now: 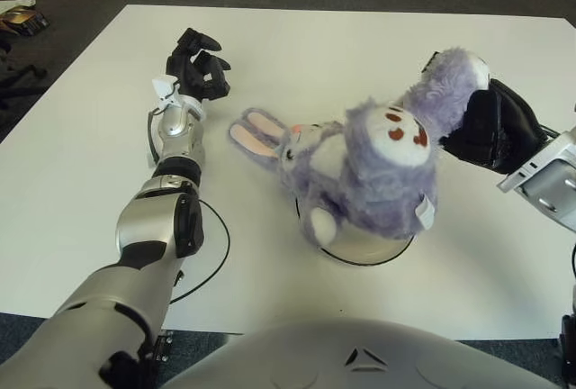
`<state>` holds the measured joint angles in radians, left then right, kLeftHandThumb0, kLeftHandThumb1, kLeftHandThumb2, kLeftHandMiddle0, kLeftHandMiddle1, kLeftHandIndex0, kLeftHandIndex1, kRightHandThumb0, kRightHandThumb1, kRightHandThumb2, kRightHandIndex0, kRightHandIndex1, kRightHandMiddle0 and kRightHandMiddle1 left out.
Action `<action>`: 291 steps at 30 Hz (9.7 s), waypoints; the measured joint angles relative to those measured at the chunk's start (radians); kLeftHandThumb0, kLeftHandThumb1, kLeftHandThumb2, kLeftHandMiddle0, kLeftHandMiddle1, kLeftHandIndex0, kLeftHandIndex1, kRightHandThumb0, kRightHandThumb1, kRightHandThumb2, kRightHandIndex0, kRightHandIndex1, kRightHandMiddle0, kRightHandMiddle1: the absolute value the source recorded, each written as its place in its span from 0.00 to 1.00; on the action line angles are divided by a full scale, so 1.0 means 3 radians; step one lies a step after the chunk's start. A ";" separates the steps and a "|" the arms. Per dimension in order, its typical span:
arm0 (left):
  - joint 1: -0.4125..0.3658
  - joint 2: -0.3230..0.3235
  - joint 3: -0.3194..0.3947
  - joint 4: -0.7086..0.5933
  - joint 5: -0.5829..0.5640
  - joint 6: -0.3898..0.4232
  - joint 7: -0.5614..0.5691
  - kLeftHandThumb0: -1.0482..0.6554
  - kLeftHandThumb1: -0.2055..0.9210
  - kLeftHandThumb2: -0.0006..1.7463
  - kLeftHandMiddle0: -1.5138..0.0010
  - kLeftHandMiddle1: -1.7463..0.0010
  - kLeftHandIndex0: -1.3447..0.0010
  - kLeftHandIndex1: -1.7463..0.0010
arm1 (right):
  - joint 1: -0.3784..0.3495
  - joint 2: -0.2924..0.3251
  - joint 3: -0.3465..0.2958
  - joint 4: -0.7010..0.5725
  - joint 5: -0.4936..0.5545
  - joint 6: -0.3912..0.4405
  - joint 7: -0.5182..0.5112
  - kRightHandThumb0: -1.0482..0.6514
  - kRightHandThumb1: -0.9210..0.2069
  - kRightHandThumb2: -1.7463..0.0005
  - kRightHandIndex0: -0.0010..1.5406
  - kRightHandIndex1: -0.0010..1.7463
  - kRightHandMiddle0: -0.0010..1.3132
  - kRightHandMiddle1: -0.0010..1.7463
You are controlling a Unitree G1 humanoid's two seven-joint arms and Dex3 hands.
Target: Put the doll into the plate.
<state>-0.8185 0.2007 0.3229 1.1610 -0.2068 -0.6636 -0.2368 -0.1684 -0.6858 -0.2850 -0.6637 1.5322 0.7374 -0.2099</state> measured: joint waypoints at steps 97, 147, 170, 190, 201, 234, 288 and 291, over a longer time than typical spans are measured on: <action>0.0082 0.0027 0.0043 -0.0092 -0.0044 -0.0018 -0.0176 0.61 0.34 0.84 0.51 0.00 0.61 0.06 | 0.0467 0.0096 -0.0543 0.0695 -0.2016 -0.0699 0.2276 0.67 0.74 0.14 0.03 0.37 0.00 0.49; 0.0113 -0.0135 0.0101 -0.0319 -0.0284 0.0231 -0.0354 0.61 0.29 0.87 0.49 0.00 0.56 0.08 | -0.0585 0.0306 -0.1107 0.1690 -0.1777 -0.0018 0.0921 0.72 0.75 0.15 0.06 0.64 0.12 0.78; 0.0279 -0.0230 -0.0144 -0.0575 0.0034 0.0227 -0.0048 0.61 0.34 0.84 0.53 0.00 0.59 0.06 | -0.0394 0.0769 -0.0351 0.1170 -0.3278 -0.0259 -0.0097 0.57 0.41 0.40 0.26 0.86 0.39 0.96; 0.0386 -0.0385 -0.0229 -0.0717 0.0019 0.0465 0.0004 0.61 0.45 0.77 0.65 0.00 0.64 0.00 | -0.0343 0.1391 0.0073 0.1798 -0.4410 -0.1671 0.0031 0.61 0.57 0.26 0.46 0.87 0.36 1.00; 0.0391 -0.0434 -0.0234 -0.0688 -0.0010 0.0489 -0.0012 0.61 0.47 0.76 0.67 0.00 0.64 0.00 | -0.0334 0.1489 0.0191 0.2169 -0.4807 -0.2204 0.0060 0.61 0.57 0.24 0.46 0.92 0.32 1.00; 0.0643 -0.0619 -0.0351 -0.1204 0.0059 0.0818 0.0253 0.61 0.47 0.76 0.67 0.00 0.64 0.00 | -0.0550 0.1817 0.0166 0.3634 -0.4942 -0.3797 0.0001 0.61 0.75 0.08 0.52 1.00 0.43 1.00; 0.1359 -0.0868 -0.0518 -0.2319 0.0303 0.0956 0.0920 0.61 0.45 0.77 0.66 0.00 0.63 0.00 | 0.0099 0.2151 0.0370 0.2001 -0.4772 -0.2028 0.0181 0.61 0.79 0.06 0.51 1.00 0.48 1.00; 0.1359 -0.0859 -0.0518 -0.2285 0.0345 0.0901 0.0968 0.61 0.44 0.78 0.66 0.00 0.62 0.00 | 0.0106 0.2150 0.0380 0.1980 -0.4774 -0.2004 0.0203 0.61 0.81 0.04 0.52 1.00 0.50 1.00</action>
<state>-0.4109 -0.0570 0.1675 0.4755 -0.1033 -0.3932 0.0537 -0.1367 -0.0409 -0.1710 -0.0697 0.1001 0.1360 -0.1491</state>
